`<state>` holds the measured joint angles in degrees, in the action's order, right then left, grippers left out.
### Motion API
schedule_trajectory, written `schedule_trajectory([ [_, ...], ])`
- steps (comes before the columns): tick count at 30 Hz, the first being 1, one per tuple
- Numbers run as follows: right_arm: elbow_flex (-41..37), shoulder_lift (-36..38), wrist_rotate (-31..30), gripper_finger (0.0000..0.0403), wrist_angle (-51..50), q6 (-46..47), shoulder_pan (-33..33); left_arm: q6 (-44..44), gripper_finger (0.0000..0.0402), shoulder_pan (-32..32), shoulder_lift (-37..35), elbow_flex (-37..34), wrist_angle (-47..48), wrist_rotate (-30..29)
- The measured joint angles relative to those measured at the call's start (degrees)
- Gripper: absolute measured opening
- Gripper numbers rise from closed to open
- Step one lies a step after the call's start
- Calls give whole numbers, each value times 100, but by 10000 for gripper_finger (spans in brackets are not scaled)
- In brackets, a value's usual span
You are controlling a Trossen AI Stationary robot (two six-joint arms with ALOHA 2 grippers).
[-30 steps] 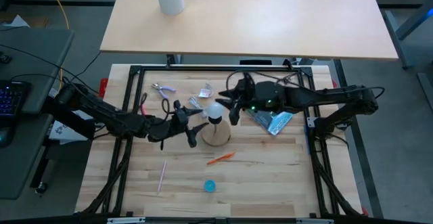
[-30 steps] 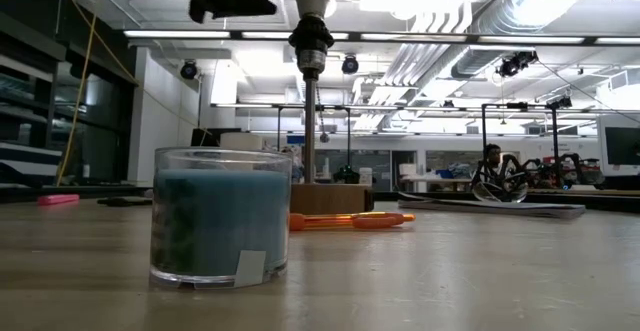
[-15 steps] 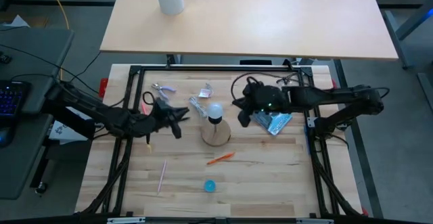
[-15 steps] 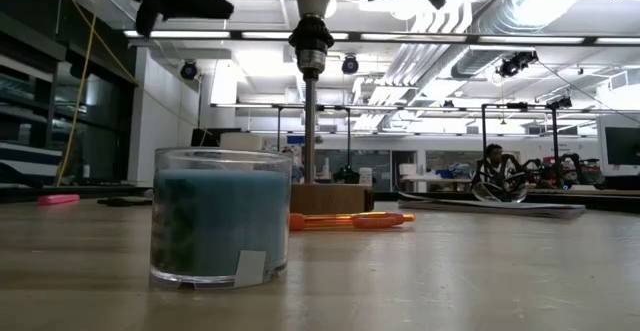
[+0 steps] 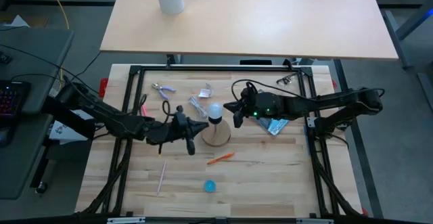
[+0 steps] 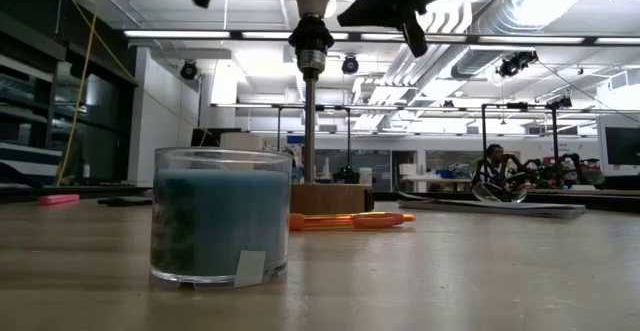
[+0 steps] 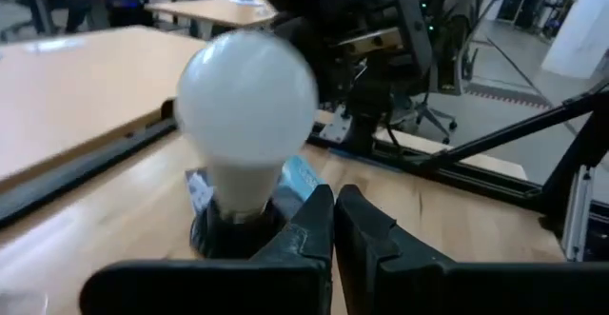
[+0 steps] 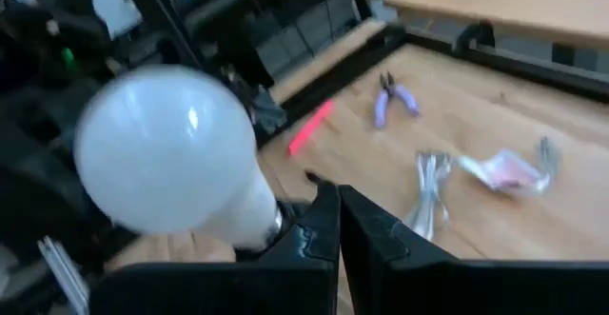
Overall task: Screw lightbulb
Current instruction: Insert the light bulb into the lamp
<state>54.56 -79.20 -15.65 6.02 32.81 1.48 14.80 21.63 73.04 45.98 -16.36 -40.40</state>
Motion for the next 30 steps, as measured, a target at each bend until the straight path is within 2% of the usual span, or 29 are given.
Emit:
schedule_trajectory([
  [3,-2,7,-113,0,113,14,-39,-181,0,-109,163,172,-33,109],
  [9,-6,2,80,0,223,-11,-168,-503,0,-295,231,329,-47,412],
  [30,-6,-33,421,0,885,37,-223,-902,0,-453,233,408,-155,426],
])
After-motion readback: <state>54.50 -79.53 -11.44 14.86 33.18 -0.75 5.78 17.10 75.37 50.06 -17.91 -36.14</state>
